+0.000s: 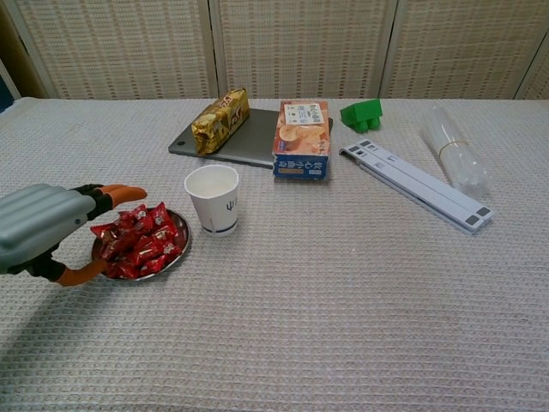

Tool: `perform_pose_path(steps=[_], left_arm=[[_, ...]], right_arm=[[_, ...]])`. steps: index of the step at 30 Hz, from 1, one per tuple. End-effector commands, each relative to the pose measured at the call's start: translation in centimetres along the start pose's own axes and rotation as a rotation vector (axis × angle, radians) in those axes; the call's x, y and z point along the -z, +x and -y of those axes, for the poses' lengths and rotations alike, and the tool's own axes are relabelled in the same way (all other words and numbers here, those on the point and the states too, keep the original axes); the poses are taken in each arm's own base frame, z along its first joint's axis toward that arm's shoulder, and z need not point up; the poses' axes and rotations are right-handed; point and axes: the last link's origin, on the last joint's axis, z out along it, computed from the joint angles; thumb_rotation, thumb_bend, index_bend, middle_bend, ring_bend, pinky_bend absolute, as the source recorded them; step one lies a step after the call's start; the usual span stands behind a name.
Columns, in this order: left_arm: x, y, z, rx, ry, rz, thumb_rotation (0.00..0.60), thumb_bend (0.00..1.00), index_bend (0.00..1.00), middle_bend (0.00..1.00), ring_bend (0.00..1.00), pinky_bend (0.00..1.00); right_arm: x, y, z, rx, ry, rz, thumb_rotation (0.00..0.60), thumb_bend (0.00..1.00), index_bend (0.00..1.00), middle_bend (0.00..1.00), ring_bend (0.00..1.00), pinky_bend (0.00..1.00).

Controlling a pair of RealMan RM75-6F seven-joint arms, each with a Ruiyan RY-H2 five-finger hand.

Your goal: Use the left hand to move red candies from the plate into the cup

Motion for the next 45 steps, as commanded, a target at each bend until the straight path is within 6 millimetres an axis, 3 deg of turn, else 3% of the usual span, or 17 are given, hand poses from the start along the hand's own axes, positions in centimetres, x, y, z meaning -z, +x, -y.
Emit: perform_pose_path(steps=[1, 4, 13, 21, 32, 45], left_arm=[[-1.0, -0.5, -0.2, -0.012, 0.006, 0.019, 0.6, 0.39, 0.06, 0.09, 0.14, 0.92], [-1.2, -0.7, -0.2, -0.015, 0.008, 0.025, 0.6, 0.39, 0.06, 0.1, 0.15, 0.93], [-2.1, -1.1, -0.8, -0.063, 0.004, 0.011, 0.6, 0.39, 0.16, 0.22, 0.35, 0.95], [-2.5, -2.0, -1.2, -0.114, -0.003, 0.012, 0.6, 0.39, 0.25, 0.28, 0.39, 0.96], [-2.5, -2.1, -1.5, -0.152, -0.004, -0.066, 0.6, 0.41, 0.55, 0.53, 0.53, 1.0], [-2.7, -2.0, -1.2, -0.147, -0.013, -0.134, 0.6, 0.47, 0.65, 0.64, 0.62, 1.0]], right_arm=[[-0.3, -0.1, 0.1, 0.0, -0.005, 0.001, 0.6, 0.04, 0.0, 0.0, 0.0, 0.0], [-0.3, -0.1, 0.1, 0.001, -0.006, 0.0, 0.6, 0.04, 0.0, 0.0, 0.0, 0.0], [-0.3, -0.2, 0.1, 0.005, -0.008, 0.004, 0.6, 0.04, 0.0, 0.0, 0.0, 0.0], [-0.2, -0.1, 0.1, 0.003, -0.01, 0.004, 0.6, 0.04, 0.0, 0.0, 0.0, 0.0], [-0.1, -0.1, 0.1, 0.006, -0.008, 0.013, 0.6, 0.04, 0.0, 0.0, 0.0, 0.0], [-0.1, -0.3, 0.1, 0.014, -0.014, 0.024, 0.6, 0.04, 0.0, 0.0, 0.0, 0.0]])
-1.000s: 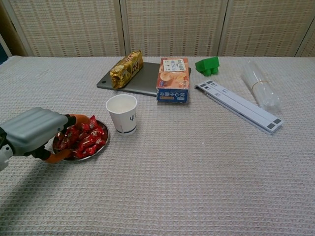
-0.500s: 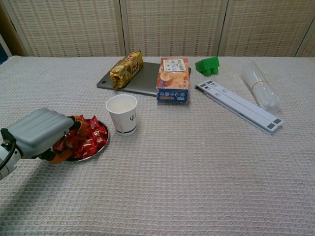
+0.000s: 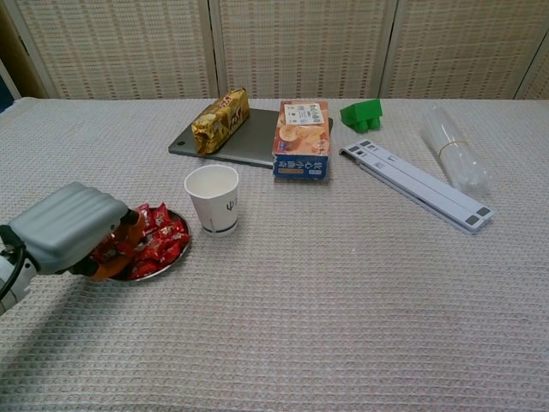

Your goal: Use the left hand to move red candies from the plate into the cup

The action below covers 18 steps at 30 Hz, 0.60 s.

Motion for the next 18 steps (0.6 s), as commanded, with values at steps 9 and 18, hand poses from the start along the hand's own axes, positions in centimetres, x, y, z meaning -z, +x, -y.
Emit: perform_pose_path(steps=[9, 18], left_arm=[[0.6, 2.7, 0.7, 0.027, -0.007, -0.117, 0.6, 0.6, 0.73, 0.73, 0.69, 1.0], [-2.3, 6.6, 0.3, 0.079, -0.002, -0.191, 0.6, 0.61, 0.73, 0.74, 0.7, 1.0]], right_arm=[[-0.2, 0.0, 0.0, 0.001, -0.006, 0.005, 0.6, 0.04, 0.0, 0.0, 0.0, 0.0], [-0.6, 0.0, -0.2, -0.002, -0.017, 0.007, 0.6, 0.04, 0.0, 0.0, 0.0, 0.0]])
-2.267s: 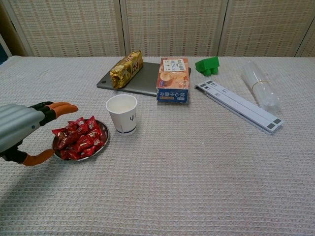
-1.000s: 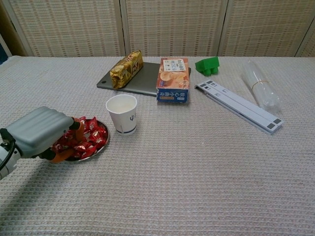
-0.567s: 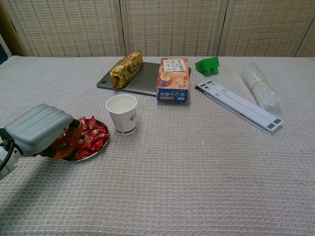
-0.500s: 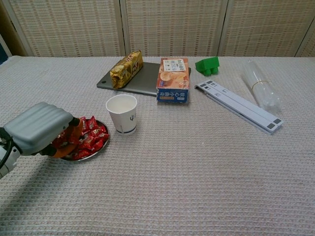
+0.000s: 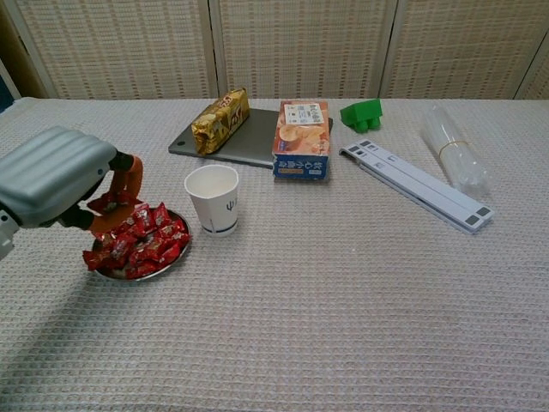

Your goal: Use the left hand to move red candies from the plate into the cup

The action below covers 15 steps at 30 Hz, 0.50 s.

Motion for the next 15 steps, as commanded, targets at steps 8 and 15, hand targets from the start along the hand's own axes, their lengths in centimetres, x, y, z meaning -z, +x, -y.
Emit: perform_pose_path(steps=[8, 15], left_arm=[[-4.3, 2.2, -3.5, -0.012, -0.054, -0.076, 0.6, 0.61, 0.73, 0.74, 0.7, 1.0], [-6.0, 2.0, -6.2, -0.061, -0.1, -0.115, 0.6, 0.61, 0.73, 0.73, 0.7, 1.0]], right_arm=[[-0.4, 0.2, -0.4, -0.011, -0.023, -0.002, 0.6, 0.04, 0.0, 0.0, 0.0, 0.0], [-0.3, 0.4, -0.6, -0.016, -0.029, -0.005, 0.6, 0.04, 0.0, 0.0, 0.0, 0.0]])
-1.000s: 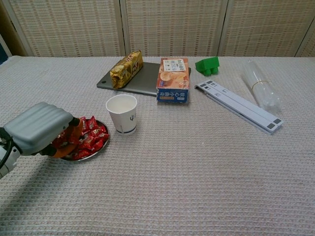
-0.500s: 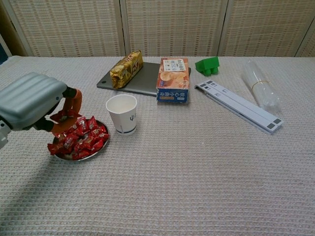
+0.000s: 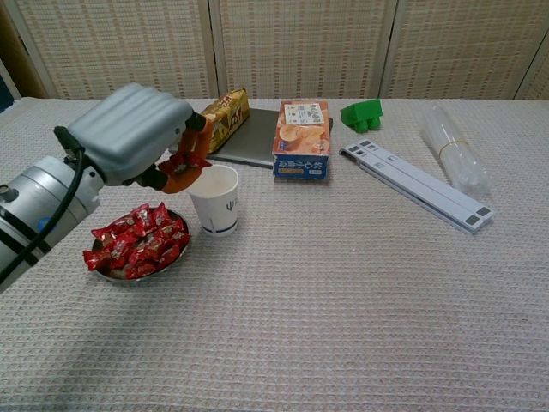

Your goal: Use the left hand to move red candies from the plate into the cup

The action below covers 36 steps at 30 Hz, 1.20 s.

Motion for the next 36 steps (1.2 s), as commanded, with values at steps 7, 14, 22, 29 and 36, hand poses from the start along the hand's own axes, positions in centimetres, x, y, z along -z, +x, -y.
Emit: perform_pose_path(steps=[7, 14, 22, 29, 36], left_arm=[[-2.3, -1.0, -1.7, -0.041, -0.037, -0.025, 0.6, 0.6, 0.73, 0.73, 0.69, 1.0], [-3.4, -2.0, -2.4, -0.049, -0.025, -0.034, 0.6, 0.56, 0.7, 0.72, 0.67, 1.0], [-3.8, -3.1, -2.4, -0.062, -0.02, 0.019, 0.6, 0.45, 0.45, 0.55, 0.49, 0.97], [-3.6, -3.1, -2.0, -0.054, -0.008, 0.047, 0.6, 0.42, 0.26, 0.4, 0.38, 0.97], [-2.7, -2.3, -1.6, -0.032, -0.007, 0.051, 0.6, 0.42, 0.23, 0.38, 0.37, 0.98]], right_arm=[[0.0, 0.1, -0.2, -0.006, -0.01, -0.005, 0.6, 0.04, 0.0, 0.0, 0.0, 0.0], [-0.2, 0.2, -0.4, -0.011, -0.023, -0.006, 0.6, 0.04, 0.0, 0.0, 0.0, 0.0], [-0.1, 0.3, -0.5, -0.015, -0.024, -0.012, 0.6, 0.04, 0.0, 0.0, 0.0, 0.0], [0.1, 0.4, -0.6, -0.016, -0.024, -0.016, 0.6, 0.04, 0.0, 0.0, 0.0, 0.0], [0.1, 0.3, -0.5, -0.015, -0.021, -0.017, 0.6, 0.04, 0.0, 0.0, 0.0, 0.0]])
